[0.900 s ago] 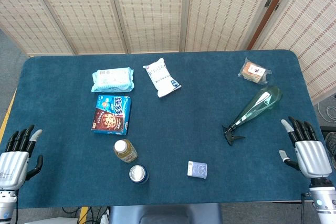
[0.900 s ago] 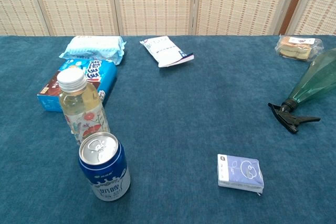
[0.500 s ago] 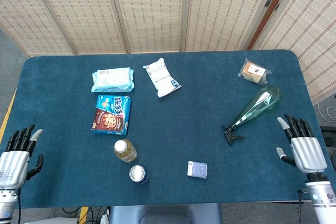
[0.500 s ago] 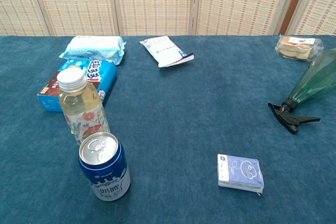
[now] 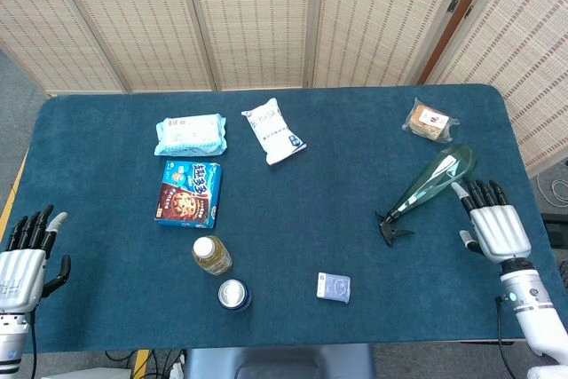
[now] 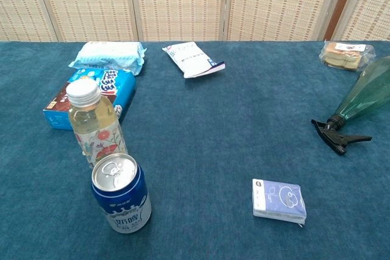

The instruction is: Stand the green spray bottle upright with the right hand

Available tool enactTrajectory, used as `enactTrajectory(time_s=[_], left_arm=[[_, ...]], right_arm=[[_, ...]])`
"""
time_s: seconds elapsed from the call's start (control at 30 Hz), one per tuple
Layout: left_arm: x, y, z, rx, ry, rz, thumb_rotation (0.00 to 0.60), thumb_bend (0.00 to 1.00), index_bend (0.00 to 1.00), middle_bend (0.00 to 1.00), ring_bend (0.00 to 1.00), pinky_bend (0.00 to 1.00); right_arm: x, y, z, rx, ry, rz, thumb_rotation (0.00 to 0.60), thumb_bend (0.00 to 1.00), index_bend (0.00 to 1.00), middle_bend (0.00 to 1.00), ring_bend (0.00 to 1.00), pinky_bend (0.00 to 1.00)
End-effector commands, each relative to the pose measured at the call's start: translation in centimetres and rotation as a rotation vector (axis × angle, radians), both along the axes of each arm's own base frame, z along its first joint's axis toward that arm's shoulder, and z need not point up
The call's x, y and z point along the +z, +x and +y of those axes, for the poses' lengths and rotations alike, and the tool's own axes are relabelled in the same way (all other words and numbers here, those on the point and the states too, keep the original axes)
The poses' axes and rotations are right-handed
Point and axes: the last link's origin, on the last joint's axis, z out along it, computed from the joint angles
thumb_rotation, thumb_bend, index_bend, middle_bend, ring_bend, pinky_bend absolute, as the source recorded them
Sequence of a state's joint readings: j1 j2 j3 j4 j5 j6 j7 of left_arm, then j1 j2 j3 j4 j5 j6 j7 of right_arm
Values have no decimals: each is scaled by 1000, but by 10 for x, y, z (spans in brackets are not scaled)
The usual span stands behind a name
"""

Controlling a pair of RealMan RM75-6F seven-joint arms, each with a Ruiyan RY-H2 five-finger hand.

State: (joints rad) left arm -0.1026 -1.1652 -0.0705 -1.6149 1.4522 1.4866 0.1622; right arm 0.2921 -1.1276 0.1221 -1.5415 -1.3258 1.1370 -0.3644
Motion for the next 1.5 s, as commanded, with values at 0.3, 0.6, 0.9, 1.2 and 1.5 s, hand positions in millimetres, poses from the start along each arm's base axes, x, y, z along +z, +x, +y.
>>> enactTrajectory(time_s=[0.3, 0.6, 0.9, 1.2, 1.5], left_arm=[[1, -9, 12, 36, 29, -24, 600, 506, 46, 0, 0, 0], [3, -23, 17, 90, 43, -34, 600, 505, 46, 0, 0, 0], [-2, -27, 16, 116, 53, -43, 600, 506, 46, 0, 0, 0], [-4, -27, 11, 123, 59, -43, 600, 505, 46, 0, 0, 0], [-6, -27, 7, 121, 67, -49, 600, 506, 46, 0, 0, 0]], right_arm=[[-12, 35, -65, 102, 113, 272, 600, 302, 0, 0, 0, 0], [-42, 40, -92, 121, 208, 340, 600, 303, 0, 0, 0, 0], [-58, 49, -101, 158, 259, 347, 600, 302, 0, 0, 0, 0], [-76, 46, -96, 173, 304, 349, 600, 303, 0, 0, 0, 0], [-91, 36, -96, 148, 330, 332, 600, 302, 0, 0, 0, 0]])
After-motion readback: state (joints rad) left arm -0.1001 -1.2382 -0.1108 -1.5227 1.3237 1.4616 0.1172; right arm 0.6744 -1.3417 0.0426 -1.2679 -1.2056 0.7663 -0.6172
